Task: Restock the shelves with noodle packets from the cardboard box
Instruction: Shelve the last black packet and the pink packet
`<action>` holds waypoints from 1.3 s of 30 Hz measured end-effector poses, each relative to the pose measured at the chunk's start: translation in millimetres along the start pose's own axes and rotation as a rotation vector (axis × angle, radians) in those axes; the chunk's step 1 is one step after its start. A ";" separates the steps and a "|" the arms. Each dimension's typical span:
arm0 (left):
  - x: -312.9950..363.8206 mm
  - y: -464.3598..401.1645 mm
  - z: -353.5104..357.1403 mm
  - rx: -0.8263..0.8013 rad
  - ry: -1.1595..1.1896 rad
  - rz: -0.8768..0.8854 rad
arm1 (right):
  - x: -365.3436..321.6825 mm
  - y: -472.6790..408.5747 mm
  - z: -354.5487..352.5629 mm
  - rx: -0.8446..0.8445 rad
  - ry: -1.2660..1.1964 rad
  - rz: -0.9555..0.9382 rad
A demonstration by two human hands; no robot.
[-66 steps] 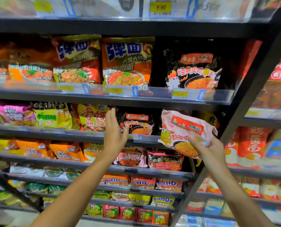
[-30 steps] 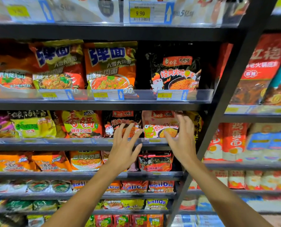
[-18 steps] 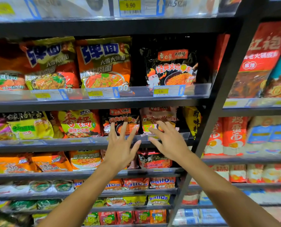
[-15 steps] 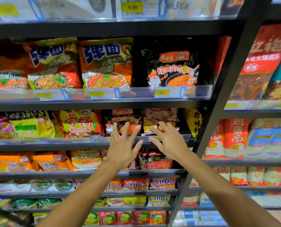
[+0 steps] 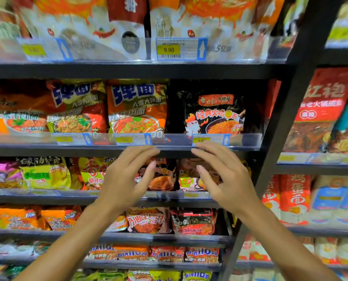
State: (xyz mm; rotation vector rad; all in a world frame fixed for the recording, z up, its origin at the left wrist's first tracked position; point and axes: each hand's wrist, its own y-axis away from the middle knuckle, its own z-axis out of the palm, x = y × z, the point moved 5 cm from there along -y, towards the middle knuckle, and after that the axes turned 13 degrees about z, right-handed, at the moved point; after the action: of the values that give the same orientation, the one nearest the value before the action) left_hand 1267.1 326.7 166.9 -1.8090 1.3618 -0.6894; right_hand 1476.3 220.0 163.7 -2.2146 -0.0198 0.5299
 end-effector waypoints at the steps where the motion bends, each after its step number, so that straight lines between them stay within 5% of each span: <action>1: -4.6 -15.2 -8.7 0.031 -0.028 0.004 | -1.7 -12.1 -6.9 0.026 0.039 0.020; 7: -43.3 -51.4 0.8 -0.295 -0.297 -0.211 | 12.5 -58.0 -3.9 -0.124 0.381 0.285; 16: -38.8 -49.4 17.9 -0.398 -0.328 -0.214 | 16.5 -64.5 -1.4 -0.175 0.507 0.292; 28: -45.9 -7.5 -48.3 -0.294 -0.249 -0.188 | -20.1 -44.3 -0.5 -0.026 0.197 0.092; 39: -180.4 68.4 -172.4 -0.204 -0.291 -0.232 | -151.1 -48.0 140.4 -0.233 0.165 -0.015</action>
State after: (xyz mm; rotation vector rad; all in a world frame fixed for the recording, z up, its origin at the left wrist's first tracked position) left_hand 1042.4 446.8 212.5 -2.1574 1.0708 -0.3929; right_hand 1293.2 325.7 176.2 -2.4779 -0.0120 0.3491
